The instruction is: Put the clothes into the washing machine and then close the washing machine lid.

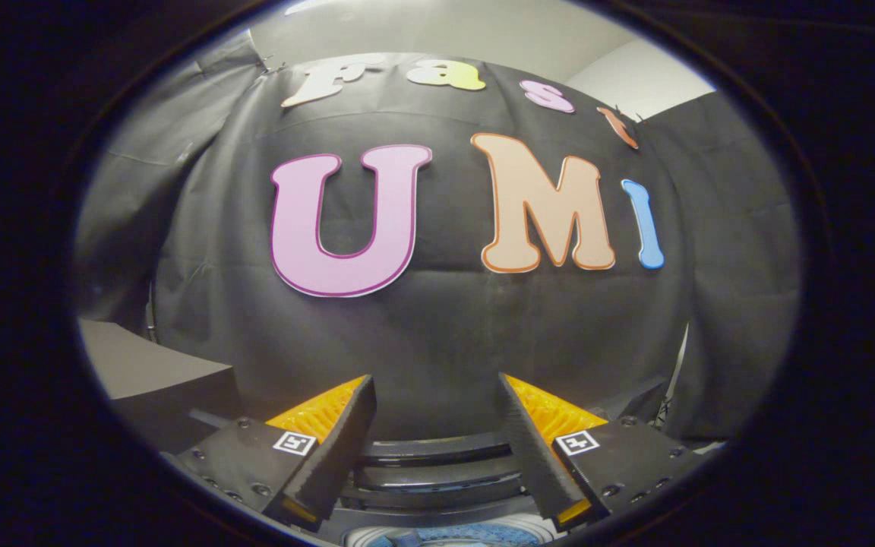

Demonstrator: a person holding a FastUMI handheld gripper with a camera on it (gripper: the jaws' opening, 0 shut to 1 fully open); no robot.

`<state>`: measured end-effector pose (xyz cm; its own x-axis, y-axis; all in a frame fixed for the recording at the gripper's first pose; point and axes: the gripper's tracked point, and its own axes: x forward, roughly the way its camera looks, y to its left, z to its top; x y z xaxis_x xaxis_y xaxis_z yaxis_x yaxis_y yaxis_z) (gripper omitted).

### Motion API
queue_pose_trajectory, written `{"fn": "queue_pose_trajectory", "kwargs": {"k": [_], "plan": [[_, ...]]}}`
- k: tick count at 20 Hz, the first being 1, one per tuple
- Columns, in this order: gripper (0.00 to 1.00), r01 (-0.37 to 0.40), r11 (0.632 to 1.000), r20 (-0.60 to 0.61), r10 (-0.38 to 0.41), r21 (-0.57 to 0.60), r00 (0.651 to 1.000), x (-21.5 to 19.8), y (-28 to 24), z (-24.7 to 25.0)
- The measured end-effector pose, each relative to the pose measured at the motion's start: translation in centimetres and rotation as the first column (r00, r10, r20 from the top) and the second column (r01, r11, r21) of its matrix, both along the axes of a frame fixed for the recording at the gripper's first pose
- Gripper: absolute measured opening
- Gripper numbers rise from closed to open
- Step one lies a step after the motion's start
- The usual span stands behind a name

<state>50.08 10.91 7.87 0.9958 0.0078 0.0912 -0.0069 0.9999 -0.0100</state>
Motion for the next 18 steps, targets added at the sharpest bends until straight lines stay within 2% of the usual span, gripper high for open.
{"fn": "queue_pose_trajectory", "kwargs": {"k": [18], "plan": [[0.98,-0.007,1.000,0.054,0.007,0.010,0.999,-0.09,0.06,0.58]]}}
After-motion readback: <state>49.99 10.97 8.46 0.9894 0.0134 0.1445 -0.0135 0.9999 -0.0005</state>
